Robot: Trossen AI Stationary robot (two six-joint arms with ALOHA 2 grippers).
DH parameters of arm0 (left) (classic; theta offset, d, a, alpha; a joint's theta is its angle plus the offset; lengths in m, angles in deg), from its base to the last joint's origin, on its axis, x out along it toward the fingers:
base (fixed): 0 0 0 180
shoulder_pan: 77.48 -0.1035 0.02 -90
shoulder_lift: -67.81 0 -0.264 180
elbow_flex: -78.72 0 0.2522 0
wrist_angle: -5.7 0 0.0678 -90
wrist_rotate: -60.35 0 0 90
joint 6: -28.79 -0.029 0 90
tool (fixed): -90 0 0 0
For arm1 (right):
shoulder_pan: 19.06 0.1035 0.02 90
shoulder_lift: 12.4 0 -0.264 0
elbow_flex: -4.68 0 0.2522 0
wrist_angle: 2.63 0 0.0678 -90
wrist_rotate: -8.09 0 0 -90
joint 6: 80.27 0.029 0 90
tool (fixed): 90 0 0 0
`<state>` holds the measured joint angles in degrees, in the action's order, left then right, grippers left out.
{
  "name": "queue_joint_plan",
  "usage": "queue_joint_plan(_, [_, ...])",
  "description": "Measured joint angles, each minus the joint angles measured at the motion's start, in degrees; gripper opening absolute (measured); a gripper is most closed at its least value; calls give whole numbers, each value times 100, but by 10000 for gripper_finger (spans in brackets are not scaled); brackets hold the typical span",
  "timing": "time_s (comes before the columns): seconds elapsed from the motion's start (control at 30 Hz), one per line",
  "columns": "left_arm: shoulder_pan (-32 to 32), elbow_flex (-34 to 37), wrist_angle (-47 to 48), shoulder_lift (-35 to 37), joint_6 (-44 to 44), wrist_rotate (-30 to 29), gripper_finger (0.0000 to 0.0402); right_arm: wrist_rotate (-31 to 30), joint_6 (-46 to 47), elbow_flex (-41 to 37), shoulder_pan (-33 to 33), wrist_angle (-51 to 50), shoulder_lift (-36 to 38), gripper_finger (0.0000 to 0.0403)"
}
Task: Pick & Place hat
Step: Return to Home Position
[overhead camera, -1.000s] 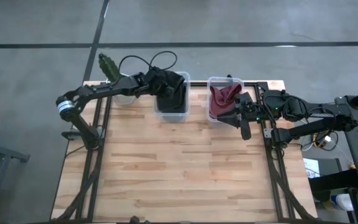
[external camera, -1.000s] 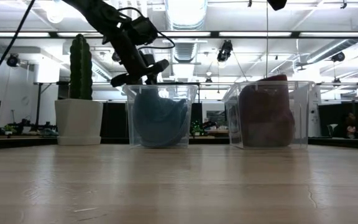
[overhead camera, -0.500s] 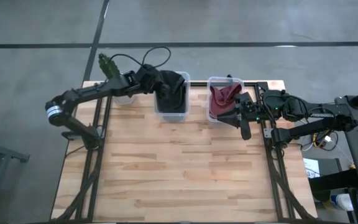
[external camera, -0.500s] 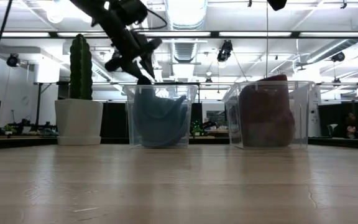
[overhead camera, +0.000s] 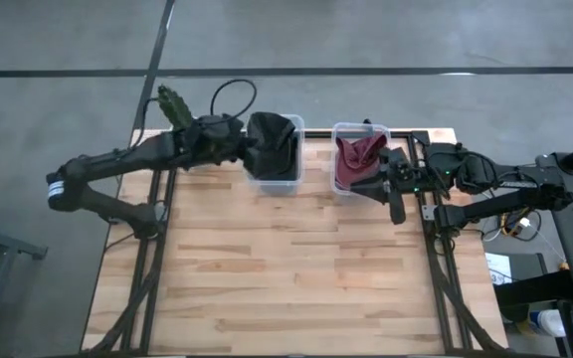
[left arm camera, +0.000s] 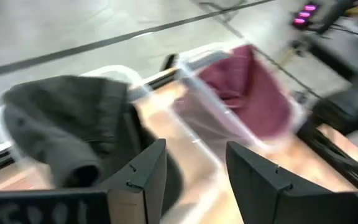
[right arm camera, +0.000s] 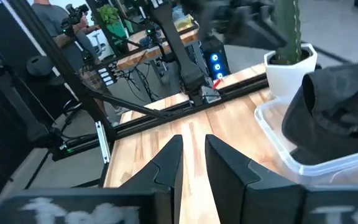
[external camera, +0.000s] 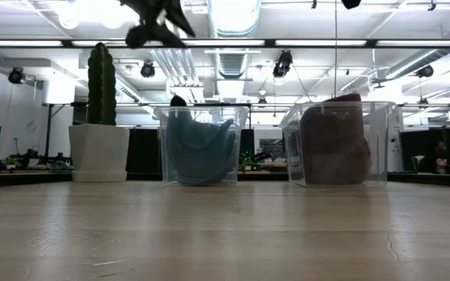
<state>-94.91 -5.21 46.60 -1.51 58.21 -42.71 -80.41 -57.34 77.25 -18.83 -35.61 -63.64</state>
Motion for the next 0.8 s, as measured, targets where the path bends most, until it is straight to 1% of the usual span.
queue_joint_plan(0.2, [906, 9, 182, 558, -474, -6, 158, 3, -412, 0, 2, -266, 430, 63])
queue_joint_plan(0.33, [1465, 11, 575, 874, -624, -10, 158, 2, -653, 0, 2, -1048, 810, 63])
queue_joint_plan(0.43, [1797, 11, 1030, 1117, -867, -9, 158, 1, -462, 0, 1, -1679, 1092, 63])
queue_joint_plan(0.57, [2111, 16, 1422, 1394, -529, -13, 158, 21, 49, 0, 2, -2164, 1358, 63])
queue_joint_plan(0.63, [2220, 91, 1356, 1510, -546, -15, 158, 48, 75, 0, 2, -2369, 1455, 63])
queue_joint_plan(0.7, [2298, 273, 1181, 1641, -634, -13, 158, 58, -89, -16, 2, -2478, 1525, 63])
queue_joint_plan(0.8, [2357, 787, 708, 1914, -750, -11, 158, 67, -392, -105, 2, -2487, 1648, 63])
